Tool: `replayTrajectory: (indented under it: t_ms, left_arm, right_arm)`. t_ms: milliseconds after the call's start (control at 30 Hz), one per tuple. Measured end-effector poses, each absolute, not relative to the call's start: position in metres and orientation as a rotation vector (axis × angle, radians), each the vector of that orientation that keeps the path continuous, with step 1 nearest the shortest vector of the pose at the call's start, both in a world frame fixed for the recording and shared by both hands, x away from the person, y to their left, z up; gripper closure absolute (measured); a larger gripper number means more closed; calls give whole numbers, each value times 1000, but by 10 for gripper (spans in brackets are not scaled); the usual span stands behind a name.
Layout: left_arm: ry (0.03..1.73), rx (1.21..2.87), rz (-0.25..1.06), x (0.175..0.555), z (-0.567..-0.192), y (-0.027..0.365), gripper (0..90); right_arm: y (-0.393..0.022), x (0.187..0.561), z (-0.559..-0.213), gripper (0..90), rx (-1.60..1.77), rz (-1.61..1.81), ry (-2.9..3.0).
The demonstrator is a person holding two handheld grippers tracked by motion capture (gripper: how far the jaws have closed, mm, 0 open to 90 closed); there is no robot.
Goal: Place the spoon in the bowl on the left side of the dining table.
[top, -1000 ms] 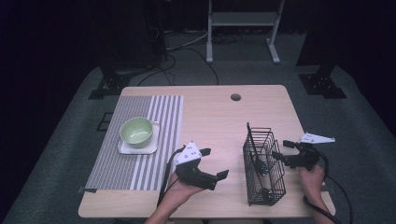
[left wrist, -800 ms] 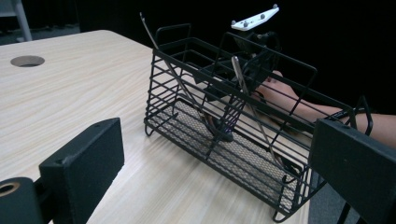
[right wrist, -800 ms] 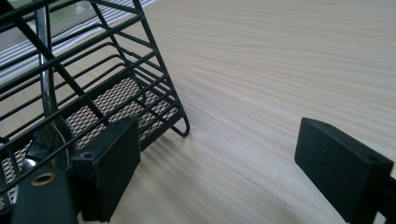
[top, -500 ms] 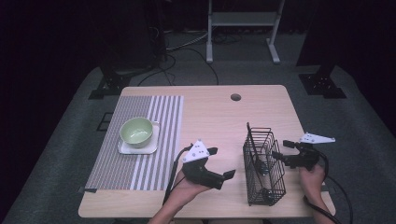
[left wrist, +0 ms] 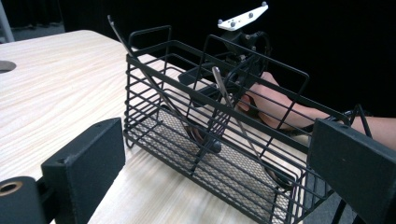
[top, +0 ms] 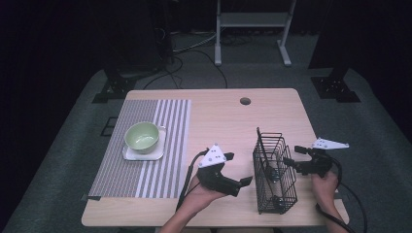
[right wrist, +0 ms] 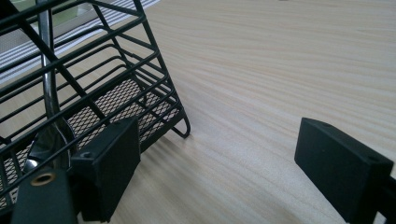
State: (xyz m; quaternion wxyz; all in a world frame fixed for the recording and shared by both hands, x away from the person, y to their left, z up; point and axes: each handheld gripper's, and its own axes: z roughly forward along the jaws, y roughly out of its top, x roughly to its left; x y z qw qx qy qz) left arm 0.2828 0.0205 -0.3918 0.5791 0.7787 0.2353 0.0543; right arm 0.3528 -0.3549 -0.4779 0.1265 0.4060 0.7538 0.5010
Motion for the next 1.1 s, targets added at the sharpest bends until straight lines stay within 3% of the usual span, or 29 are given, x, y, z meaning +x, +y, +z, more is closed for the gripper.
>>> replayTrajectory:
  t_ms: [867, 933, 1100]
  left_arm:
    - [520, 1828, 74, 290, -391, -7, 67]
    - [509, 1828, 71, 290, -390, -9, 109]
    - [510, 1834, 75, 293, -388, -15, 120]
  right_arm:
    - [-355, 353, -478, 133, 1180, 1463, 2192]
    - [-355, 353, -478, 133, 1181, 1462, 2193]
    - [-355, 352, -478, 133, 1181, 1463, 2193]
